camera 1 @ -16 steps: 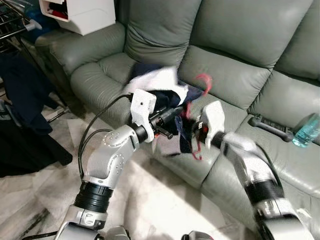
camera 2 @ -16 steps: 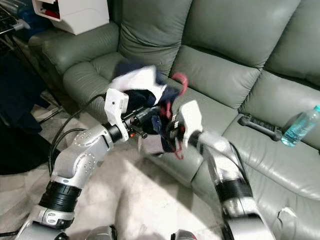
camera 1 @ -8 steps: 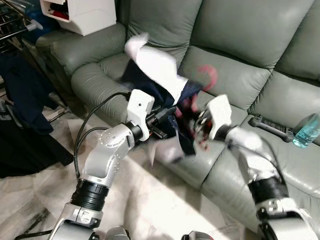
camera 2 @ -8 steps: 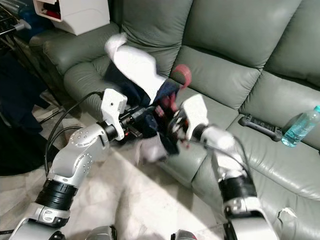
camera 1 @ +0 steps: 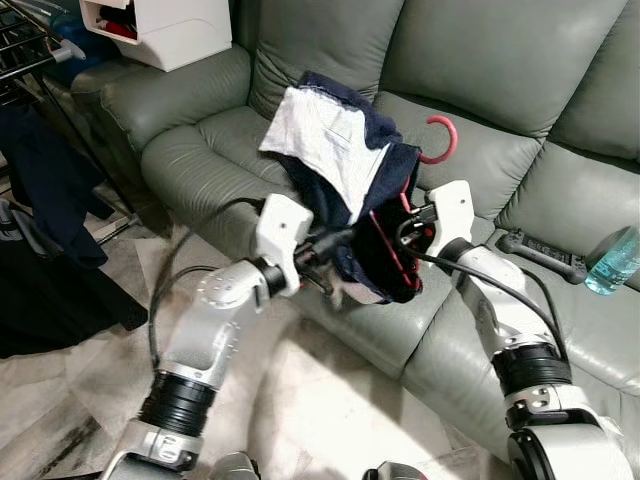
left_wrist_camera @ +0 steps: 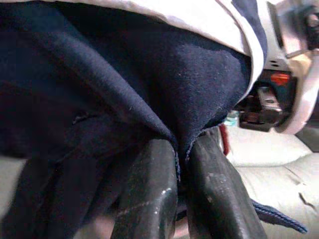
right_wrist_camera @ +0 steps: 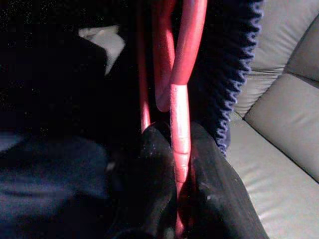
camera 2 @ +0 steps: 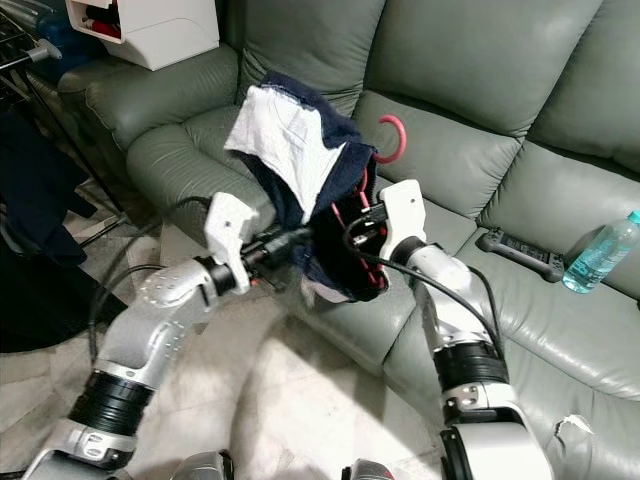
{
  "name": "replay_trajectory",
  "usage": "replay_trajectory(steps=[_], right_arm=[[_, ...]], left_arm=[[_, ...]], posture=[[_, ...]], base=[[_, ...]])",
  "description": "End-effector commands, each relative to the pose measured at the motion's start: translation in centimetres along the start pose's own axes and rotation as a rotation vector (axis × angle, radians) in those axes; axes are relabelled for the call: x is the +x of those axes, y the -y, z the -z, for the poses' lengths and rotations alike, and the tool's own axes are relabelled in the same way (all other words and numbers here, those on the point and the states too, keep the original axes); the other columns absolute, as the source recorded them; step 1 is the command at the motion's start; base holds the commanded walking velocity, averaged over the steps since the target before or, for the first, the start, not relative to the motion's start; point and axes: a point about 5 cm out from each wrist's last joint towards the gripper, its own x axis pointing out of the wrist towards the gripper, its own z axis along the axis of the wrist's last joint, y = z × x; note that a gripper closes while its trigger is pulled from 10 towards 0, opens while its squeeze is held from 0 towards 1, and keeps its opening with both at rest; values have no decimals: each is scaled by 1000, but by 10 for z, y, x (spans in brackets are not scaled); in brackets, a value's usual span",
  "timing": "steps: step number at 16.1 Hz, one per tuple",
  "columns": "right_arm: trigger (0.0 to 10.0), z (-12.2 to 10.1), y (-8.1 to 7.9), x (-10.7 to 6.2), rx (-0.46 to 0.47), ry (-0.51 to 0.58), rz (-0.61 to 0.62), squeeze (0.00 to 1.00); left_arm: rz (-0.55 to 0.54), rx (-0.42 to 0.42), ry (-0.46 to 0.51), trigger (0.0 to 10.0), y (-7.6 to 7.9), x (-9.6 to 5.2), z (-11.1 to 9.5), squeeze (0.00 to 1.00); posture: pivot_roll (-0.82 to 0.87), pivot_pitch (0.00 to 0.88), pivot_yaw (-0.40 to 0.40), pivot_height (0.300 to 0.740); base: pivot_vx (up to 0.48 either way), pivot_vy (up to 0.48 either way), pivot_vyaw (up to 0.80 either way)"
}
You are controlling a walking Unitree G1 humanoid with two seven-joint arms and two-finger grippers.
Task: Hang hanger
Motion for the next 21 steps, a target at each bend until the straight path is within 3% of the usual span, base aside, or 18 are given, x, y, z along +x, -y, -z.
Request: replay_trajectory(steps=[1, 2, 3, 4, 8, 13, 15, 18, 19, 21], right_arm=[[10000, -16, 1, 6, -23, 61, -9, 0], [10000, -13, -3, 5, -34, 49, -33, 0], [10000, -12, -5, 5, -39, 42, -43, 0], [10000, -9, -7, 5, -56, 34, -58, 0], [10000, -4, -7, 2, -85, 20, -65, 0], [10000, 5, 4, -12, -119, -10, -75, 0], [10000, 7, 9, -16, -124, -24, -64, 0], [10000, 6, 10, -13, -134, -20, -58, 0], [10000, 6, 8, -13, -147, -21, -80, 0], [10000, 14, 2, -24, -186, -72, -205, 0]], left_arm=[[33, 44, 2, 6549, 4, 5, -4, 0], [43, 88, -8, 10000, 5, 8, -4, 0], [50, 100, -10, 10000, 5, 8, -4, 906], [65, 123, -12, 10000, 7, 8, -4, 1000], [78, 287, -33, 10000, 8, -3, -3, 1000], [-29, 428, -3, 10000, -6, -41, 7, 1000], [-53, 393, 4, 10000, -5, -50, 12, 1000], [-18, 400, -7, 10000, 8, -54, 21, 1000], [-37, 447, 15, 10000, 5, -55, 19, 1000], [-94, 602, 18, 10000, -16, -62, 14, 1000]], posture=[[-87, 37, 14, 740], [-88, 37, 17, 740], [-88, 37, 17, 740], [-85, 37, 17, 740], [-84, 37, 17, 740], [-71, 37, 15, 740], [-72, 36, 11, 740], [-69, 28, 10, 740], [-66, 28, 10, 740], [-64, 26, 11, 740]], base=[[0, 0, 0], [0, 0, 0], [0, 0, 0], [0, 0, 0], [0, 0, 0], [0, 0, 0], [0, 0, 0], [0, 0, 0], [0, 0, 0], [0, 0, 0]])
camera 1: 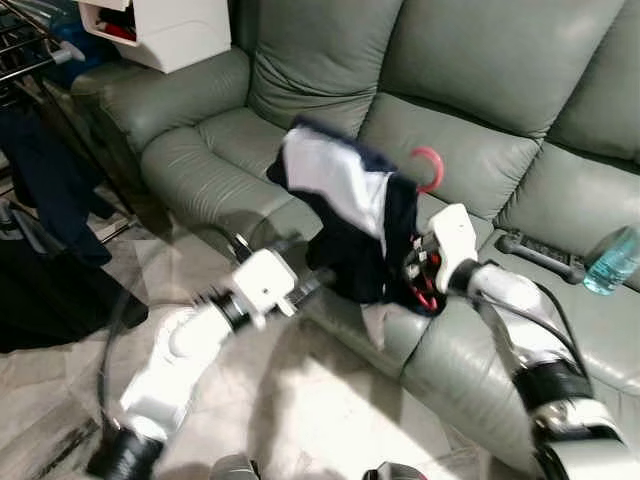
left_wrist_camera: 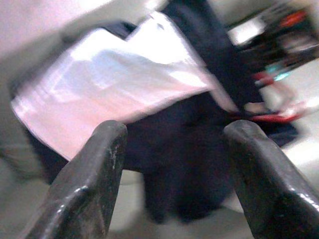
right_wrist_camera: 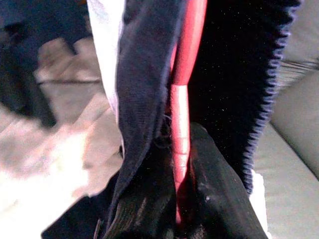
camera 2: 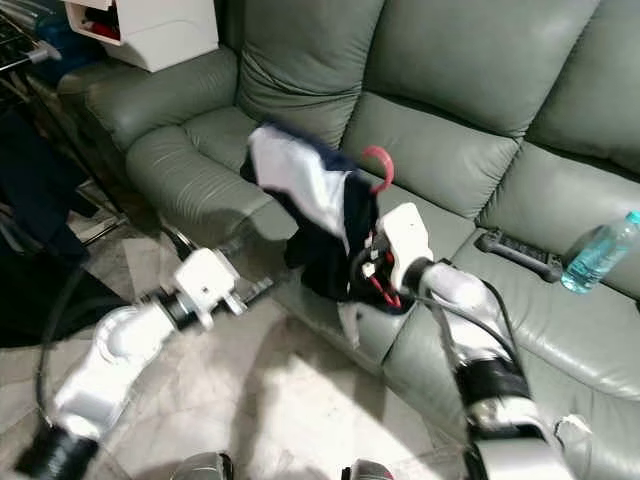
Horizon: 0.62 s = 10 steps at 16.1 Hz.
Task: Hang hanger
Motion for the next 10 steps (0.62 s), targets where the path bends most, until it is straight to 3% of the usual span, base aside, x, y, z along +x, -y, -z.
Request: replay_trajectory(steps=[1, 3, 6, 10], right_arm=[[10000, -5, -3, -4, -46, 16, -60, 0], [10000, 8, -5, -22, -78, -63, -163, 0], [10000, 20, -4, -38, -119, -143, -234, 0], [10000, 15, -7, -35, -176, -142, -284, 0]], left_arm=[[-16, 56, -18, 10000, -8, -3, 4, 1000], [-4, 178, -43, 10000, -19, -6, 12, 1000], [70, 324, -75, 10000, -19, -10, 28, 1000], [191, 385, -88, 10000, -9, -13, 46, 1000]], posture=[[-65, 24, 12, 740], [-73, 23, 15, 740], [-83, 19, 19, 740], [-82, 14, 20, 740]], base=[[0, 0, 0], [0, 0, 0], [0, 0, 0], [0, 0, 0]])
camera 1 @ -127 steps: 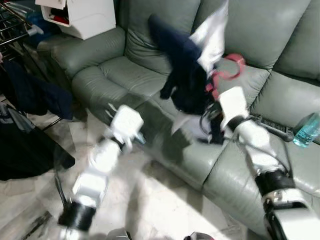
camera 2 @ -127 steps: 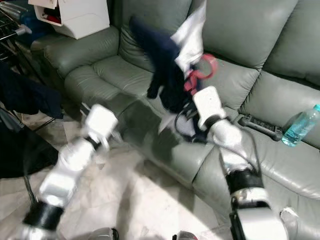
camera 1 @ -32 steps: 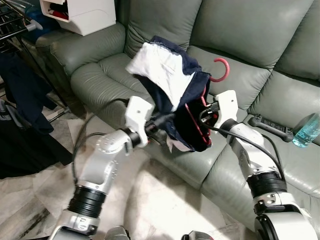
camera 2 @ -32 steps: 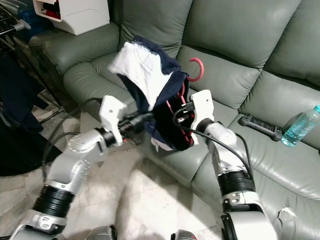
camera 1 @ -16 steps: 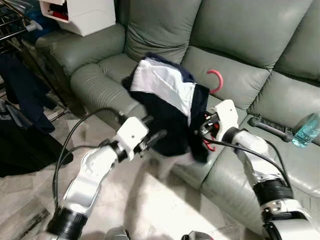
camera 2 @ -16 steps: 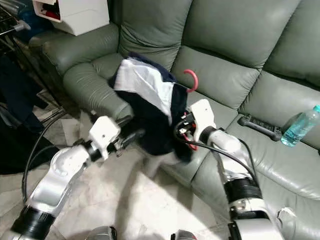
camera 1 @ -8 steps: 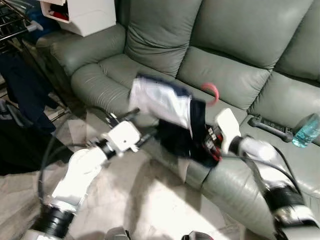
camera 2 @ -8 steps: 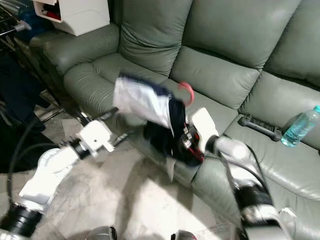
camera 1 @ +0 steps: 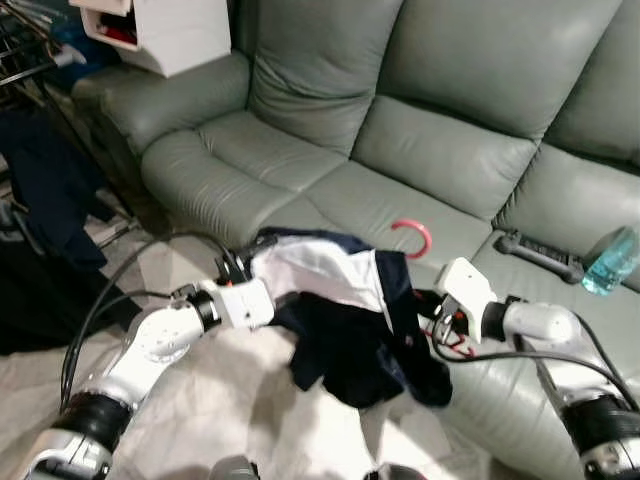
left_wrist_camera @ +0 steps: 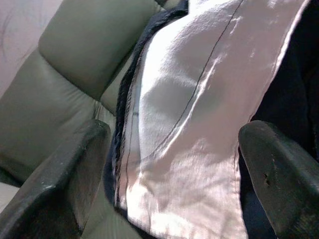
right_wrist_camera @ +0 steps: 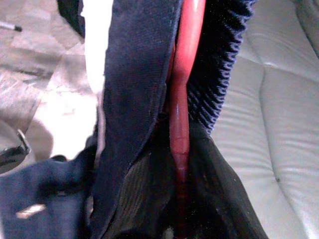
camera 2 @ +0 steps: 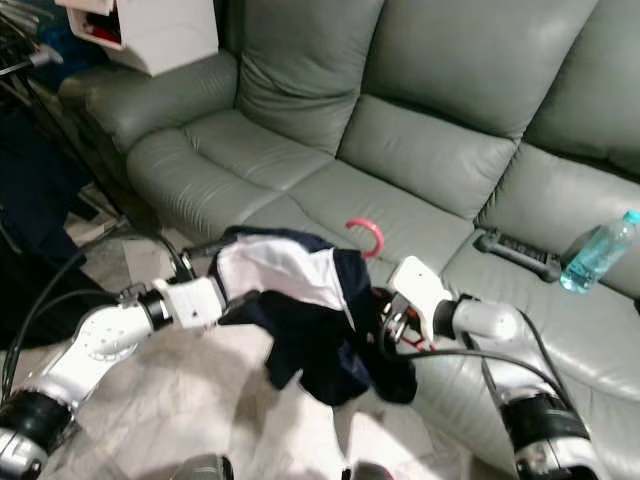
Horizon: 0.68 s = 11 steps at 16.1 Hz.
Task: Hang hanger
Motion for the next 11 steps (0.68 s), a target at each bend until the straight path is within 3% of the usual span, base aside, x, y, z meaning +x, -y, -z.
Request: replay_trajectory(steps=[1, 5, 7, 10, 11], right_arm=[[10000, -19, 5, 1, -79, 45, -14, 0], [10000, -24, 2, 3, -201, 14, -81, 0], [10000, -26, 5, 2, -280, -3, -88, 0], [10000, -30, 8, 3, -389, -7, -83, 0], [10000, -33, 11, 5, -417, 1, -65, 0]], left_arm=[[24, 39, 5, 10000, -1, 0, 1, 1000], [21, 24, -18, 10000, -11, 11, 8, 1000], [16, 42, -16, 10000, -20, 18, 10, 0], [66, 47, -14, 10000, -24, 24, 10, 0], [110, 38, -14, 3725, -22, 26, 11, 0]], posture=[[-82, 15, 18, 740], [-93, 13, 17, 740], [-101, 13, 18, 740], [-101, 15, 18, 740], [-105, 19, 25, 740]], base=[[0, 0, 0], [0, 0, 0], [0, 0, 0], [0, 0, 0], [0, 0, 0]])
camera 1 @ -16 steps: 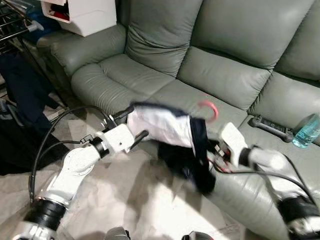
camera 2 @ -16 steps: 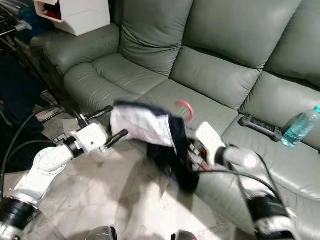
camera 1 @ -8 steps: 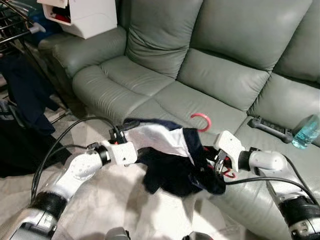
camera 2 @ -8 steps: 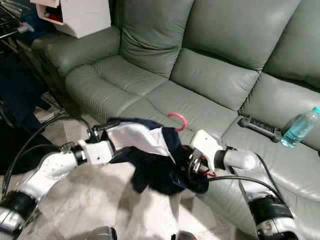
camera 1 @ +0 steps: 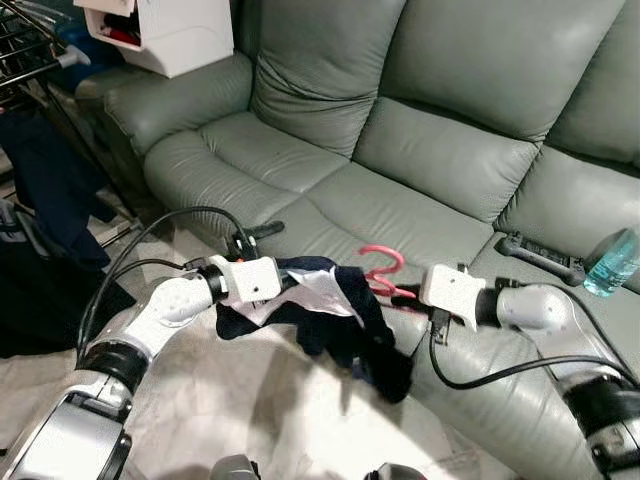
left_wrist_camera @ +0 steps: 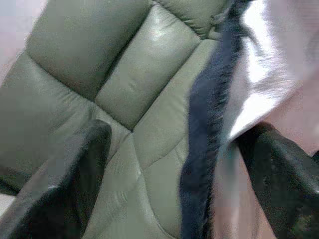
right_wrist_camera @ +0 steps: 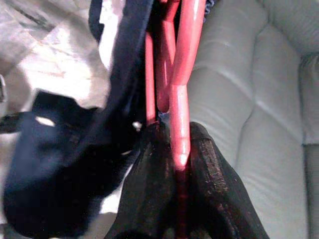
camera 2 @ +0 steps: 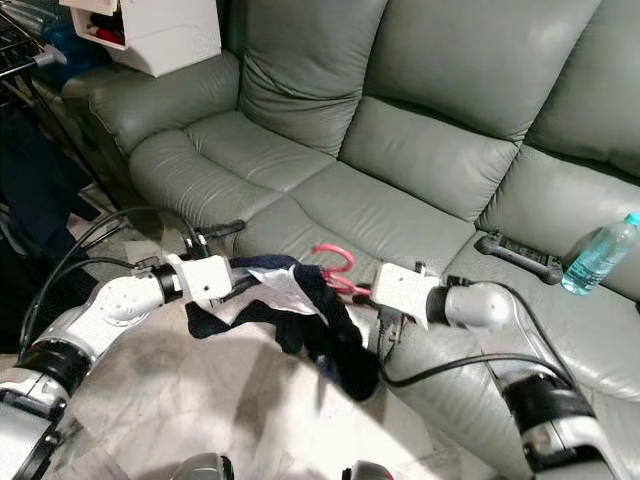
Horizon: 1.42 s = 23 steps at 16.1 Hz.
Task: Hang hanger
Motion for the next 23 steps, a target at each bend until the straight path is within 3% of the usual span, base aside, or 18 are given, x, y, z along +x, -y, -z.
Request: replay_trajectory(steps=[1, 4, 13, 23], right_arm=[[10000, -8, 7, 1, -48, 26, 20, 0], [10000, -13, 11, 3, -91, 51, 72, 0], [10000, -11, 7, 17, -111, 63, 108, 0], [10000, -14, 11, 23, -138, 73, 130, 0]], left_arm=[[47, 8, -2, 0, 1, 1, 1, 0], [120, 5, -18, 0, 4, 1, 5, 0], [236, 1, -93, 0, -12, 16, 5, 0], [290, -29, -126, 0, -11, 22, 6, 0]], posture=[[-109, 20, 27, 740], [-113, 25, 38, 740], [-103, 19, 32, 740], [-112, 0, 30, 740]], base=[[0, 0, 0], [0, 0, 0], [0, 0, 0], [0, 0, 0]])
